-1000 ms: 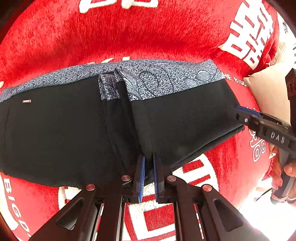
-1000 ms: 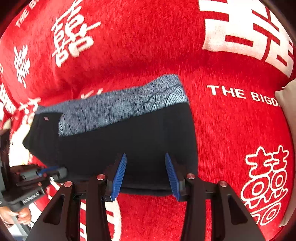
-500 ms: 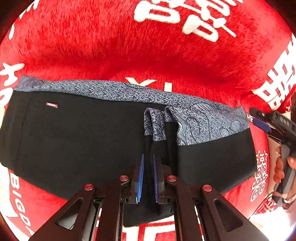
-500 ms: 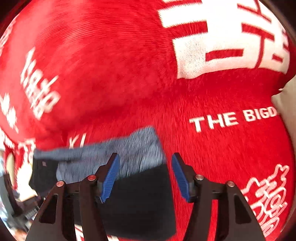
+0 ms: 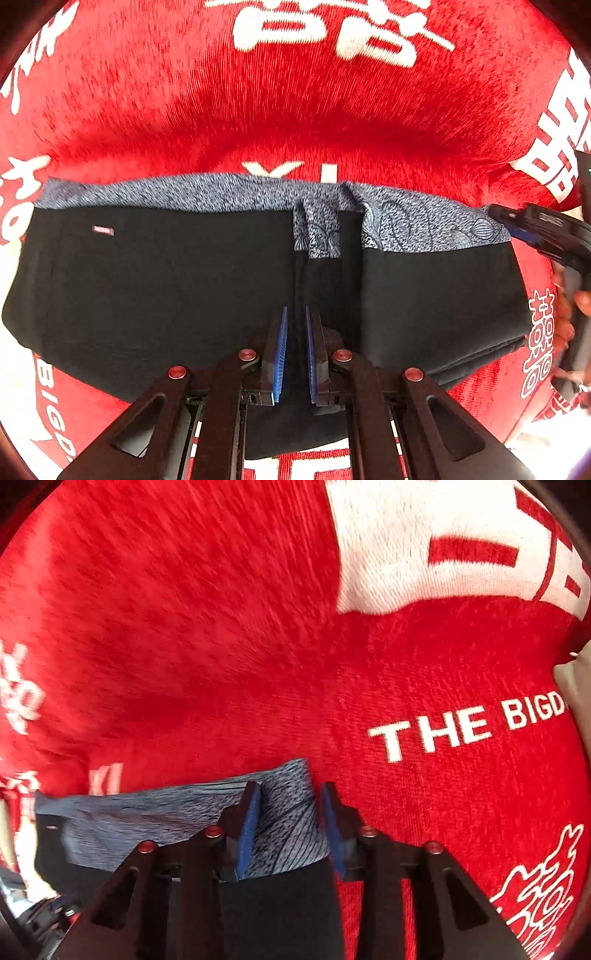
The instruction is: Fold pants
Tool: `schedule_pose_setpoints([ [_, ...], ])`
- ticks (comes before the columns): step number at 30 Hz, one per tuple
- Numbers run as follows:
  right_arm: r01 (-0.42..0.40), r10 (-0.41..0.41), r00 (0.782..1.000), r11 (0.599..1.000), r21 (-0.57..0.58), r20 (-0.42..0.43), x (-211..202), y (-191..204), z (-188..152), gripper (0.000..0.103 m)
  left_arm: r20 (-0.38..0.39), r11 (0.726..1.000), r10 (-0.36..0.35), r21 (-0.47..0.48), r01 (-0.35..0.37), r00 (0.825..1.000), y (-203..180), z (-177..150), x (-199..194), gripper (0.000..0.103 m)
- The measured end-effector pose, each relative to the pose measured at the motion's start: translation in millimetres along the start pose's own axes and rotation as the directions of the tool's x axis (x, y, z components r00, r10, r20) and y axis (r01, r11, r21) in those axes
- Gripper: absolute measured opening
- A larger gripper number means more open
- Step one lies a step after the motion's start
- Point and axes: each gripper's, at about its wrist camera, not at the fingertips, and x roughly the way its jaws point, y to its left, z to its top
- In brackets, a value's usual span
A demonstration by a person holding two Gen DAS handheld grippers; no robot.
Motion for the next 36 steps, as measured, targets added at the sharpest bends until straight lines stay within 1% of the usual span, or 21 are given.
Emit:
schedule_pose_setpoints([
  [2,0.021,-0.020,0.999,0.999,-0.027,0.033,-21.4,3.8,-11.7,0.056,0.010,1.000,0.006,0.003,-0.006,1.000,-2.2,-0.6,-7.1,0.011],
  [5,0.096,-0.089,0.993,0.991,-0.088,0.082,-49.7,10.7,-35.4,0.056,0.029,1.000,0.011,0.018,-0.012,1.000,-9.5,-0.5,-17.5,0.011],
  [7,0.132,-0.116,0.987,0.980,-0.147,0.114,-62.6,21.8,-60.3,0.060,0.044,0.999,0.008,0.042,-0.010,0.999,-19.7,-0.6,-22.9,0.011],
  [8,0.149,-0.133,0.986,0.973,-0.174,0.103,-60.9,24.7,-70.4,0.070,0.046,0.998,0.004,0.059,-0.007,0.999,-27.0,-1.1,-23.4,0.011],
  [9,0.160,-0.149,0.986,0.965,-0.208,0.069,-53.1,28.6,-79.7,0.075,0.040,0.997,0.005,0.072,-0.008,0.999,-34.1,-1.8,-21.4,0.011],
  [11,0.162,-0.176,0.984,0.953,-0.256,-0.032,-28.9,31.7,-99.8,0.074,0.019,0.997,0.006,0.080,-0.008,1.000,-45.0,-1.9,-15.5,0.011],
  [12,0.166,-0.174,0.985,0.960,-0.225,-0.017,-30.3,27.5,-106.1,0.075,0.014,0.997,0.001,0.081,-0.002,1.000,-51.4,-2.2,-15.5,0.011],
  [14,0.113,-0.116,0.993,0.986,-0.124,-0.017,-42.4,15.9,-103.9,0.075,0.039,0.995,-0.002,0.102,-0.002,0.999,-63.9,-2.5,-19.7,0.011],
  [16,0.091,-0.091,0.996,0.994,-0.060,-0.013,-52.9,5.3,-102.4,0.075,0.056,0.991,0.012,0.135,-0.020,0.998,-75.9,-0.9,-17.4,0.011],
  [18,0.100,-0.101,0.995,0.993,-0.066,-0.008,-58.4,1.8,-102.9,0.075,0.036,0.985,0.040,0.168,-0.046,0.999,-84.0,-1.9,1.2,0.011],
  [20,0.111,-0.112,0.994,0.990,-0.088,-0.001,-68.5,-4.3,-101.9,0.075,-0.029,0.988,0.062,0.146,-0.057,0.998,-79.0,-6.2,24.9,0.011],
  [21,0.106,-0.107,0.994,0.990,-0.090,-0.003,-71.9,-6.3,-102.7,0.075,-0.025,0.989,0.053,0.138,-0.050,0.998,-76.9,-8.3,27.9,0.011],
  [22,0.103,-0.104,0.995,0.991,-0.089,-0.006,-78.1,1.0,-102.2,0.075,0.008,0.988,0.051,0.146,-0.052,0.999,-77.0,-10.0,25.4,0.011],
  [24,0.089,-0.090,0.996,0.993,-0.073,-0.010,-83.9,-4.1,-107.9,0.075,0.011,0.983,0.070,0.169,-0.071,0.997,-80.5,-11.1,24.5,0.011],
  [27,0.079,-0.080,0.996,0.996,-0.048,-0.034,-90.5,-15.6,-122.1,0.075,0.008,0.982,0.085,0.171,-0.085,0.996,-82.4,-10.1,26.4,0.011],
  [28,0.074,-0.076,0.996,0.997,-0.036,-0.050,-91.3,-18.1,-126.8,0.075,0.007,0.984,0.080,0.161,-0.080,0.997,-81.9,-9.5,26.1,0.020],
  [29,0.070,-0.071,0.996,0.997,-0.028,-0.058,-89.6,-16.5,-130.5,0.075,0.004,0.986,0.060,0.154,-0.060,0.998,-82.8,-9.2,25.7,0.032],
  [30,0.065,-0.067,0.996,0.998,-0.023,-0.059,-92.3,-18.1,-133.0,0.075,0.005,0.988,0.045,0.148,-0.045,0.999,-84.7,-9.3,23.7,0.068],
  [31,0.059,-0.060,0.996,0.998,-0.021,-0.061,-96.5,-19.4,-136.7,0.075,0.021,0.988,0.065,0.142,-0.068,0.998,-87.0,-9.6,19.9,0.096],
  [33,0.054,-0.055,0.997,0.998,-0.023,-0.062,-105.7,-22.6,-146.1,0.075,0.056,0.987,0.073,0.139,-0.080,0.996,-90.6,-11.6,13.2,0.098],
  [36,0.044,-0.045,0.997,0.999,-0.027,-0.064,-114.0,-26.2,-156.2,0.075,0.030,0.989,0.072,0.124,-0.075,0.997,-92.7,-12.0,12.6,0.098],
])
